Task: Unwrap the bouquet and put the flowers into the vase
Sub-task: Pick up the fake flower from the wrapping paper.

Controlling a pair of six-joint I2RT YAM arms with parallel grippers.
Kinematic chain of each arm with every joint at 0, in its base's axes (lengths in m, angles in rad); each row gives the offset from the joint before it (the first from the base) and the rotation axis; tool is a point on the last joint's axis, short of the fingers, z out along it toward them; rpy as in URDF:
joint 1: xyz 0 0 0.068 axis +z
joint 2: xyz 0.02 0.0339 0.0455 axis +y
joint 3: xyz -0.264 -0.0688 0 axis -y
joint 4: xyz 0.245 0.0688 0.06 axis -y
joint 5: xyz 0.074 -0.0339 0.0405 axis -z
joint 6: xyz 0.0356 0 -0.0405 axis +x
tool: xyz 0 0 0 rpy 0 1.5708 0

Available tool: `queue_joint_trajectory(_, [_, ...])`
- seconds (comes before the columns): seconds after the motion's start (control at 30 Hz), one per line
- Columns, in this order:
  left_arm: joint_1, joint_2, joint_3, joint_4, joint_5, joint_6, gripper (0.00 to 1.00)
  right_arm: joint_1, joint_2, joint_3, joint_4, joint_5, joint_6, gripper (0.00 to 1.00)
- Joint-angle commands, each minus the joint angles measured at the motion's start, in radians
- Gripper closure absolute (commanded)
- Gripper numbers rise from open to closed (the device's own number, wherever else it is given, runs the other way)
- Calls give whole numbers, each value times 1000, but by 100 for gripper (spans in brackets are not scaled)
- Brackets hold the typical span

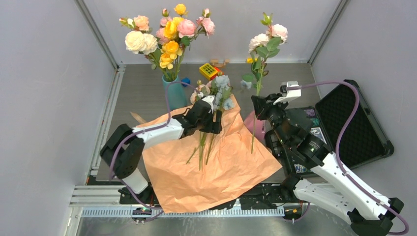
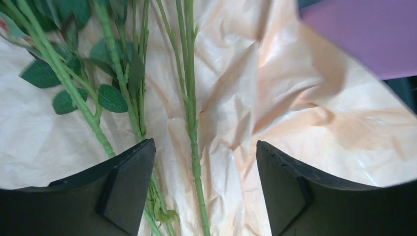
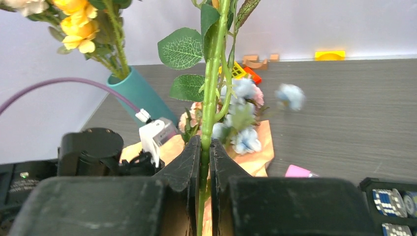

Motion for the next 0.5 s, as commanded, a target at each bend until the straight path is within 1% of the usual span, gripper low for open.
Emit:
queue_joint_trajectory(0.0, [3,-184,35,-17,-5,72,17,-1,-39,1,40,-113,-25,100])
queue_joint_trajectory(0.17, [4,-350,31,-67,1,87,9,0,-46,10,38,-237,-21,100])
queue_joint_trajectory(0.23, [5,-411,32,-59,62,75,6,0,-41,14,45,-285,-16,100])
queue_joint_trajectory(0.37, [5,-496,84,-54,217,-1,5,0,-8,24,61,-379,-6,100])
queue_joint_trajectory(0.47, [5,-549,106,-9,297,-67,5,1,27,32,86,-466,17,100])
